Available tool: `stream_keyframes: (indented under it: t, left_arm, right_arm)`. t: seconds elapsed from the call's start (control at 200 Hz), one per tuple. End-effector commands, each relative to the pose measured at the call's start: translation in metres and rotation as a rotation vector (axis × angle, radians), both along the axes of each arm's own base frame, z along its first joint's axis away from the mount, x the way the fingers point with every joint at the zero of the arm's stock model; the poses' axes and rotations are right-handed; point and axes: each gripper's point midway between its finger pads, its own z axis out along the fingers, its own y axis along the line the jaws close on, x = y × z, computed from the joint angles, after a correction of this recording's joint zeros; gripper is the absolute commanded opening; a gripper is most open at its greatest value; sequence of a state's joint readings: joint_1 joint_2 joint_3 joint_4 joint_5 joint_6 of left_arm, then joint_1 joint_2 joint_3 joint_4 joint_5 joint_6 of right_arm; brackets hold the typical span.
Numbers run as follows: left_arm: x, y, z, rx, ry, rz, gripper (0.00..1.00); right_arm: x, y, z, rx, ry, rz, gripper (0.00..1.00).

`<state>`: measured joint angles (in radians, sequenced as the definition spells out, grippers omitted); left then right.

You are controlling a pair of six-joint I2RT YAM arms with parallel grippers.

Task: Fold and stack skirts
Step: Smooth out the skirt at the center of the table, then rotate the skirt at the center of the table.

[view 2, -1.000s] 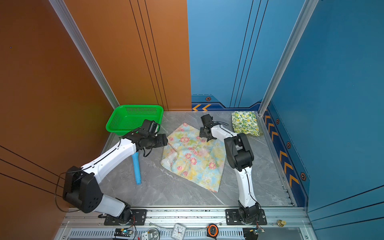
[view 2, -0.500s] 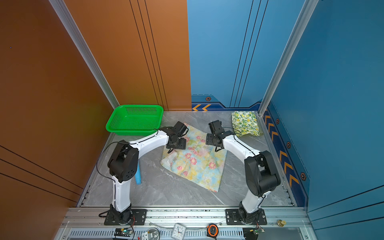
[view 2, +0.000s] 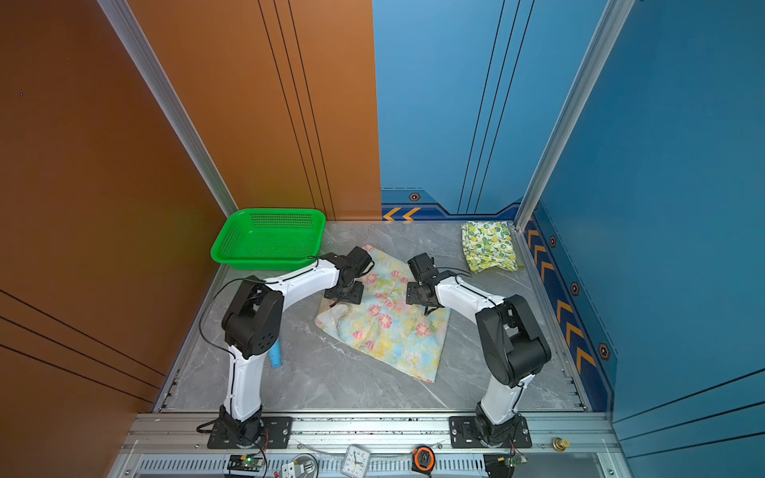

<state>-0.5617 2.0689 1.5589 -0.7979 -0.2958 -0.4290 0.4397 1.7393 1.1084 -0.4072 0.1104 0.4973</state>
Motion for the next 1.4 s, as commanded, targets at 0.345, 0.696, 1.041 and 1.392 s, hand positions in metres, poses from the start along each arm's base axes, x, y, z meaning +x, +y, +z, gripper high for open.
stream_keyframes:
  t: [0.345,0.696,1.041,1.392]
  left_arm:
    - [-0.004,0.076,0.049,0.023,-0.043,0.111,0.74]
    - [0.003,0.037,0.036,0.006,-0.043,0.032,0.78]
    - [-0.007,0.03,0.006,0.005,0.024,0.026,0.78]
    - [-0.014,0.022,0.01,-0.037,0.028,0.017,0.78]
  right_arm:
    - [0.002,-0.024,0.006,0.014,-0.018,-0.071,0.77]
    - [-0.006,-0.078,0.005,0.184,0.013,-0.276,0.75]
    - [-0.013,-0.086,-0.018,0.312,0.064,-0.331,0.69]
    - [0.0,-0.078,-0.033,0.341,0.045,-0.329,0.23]
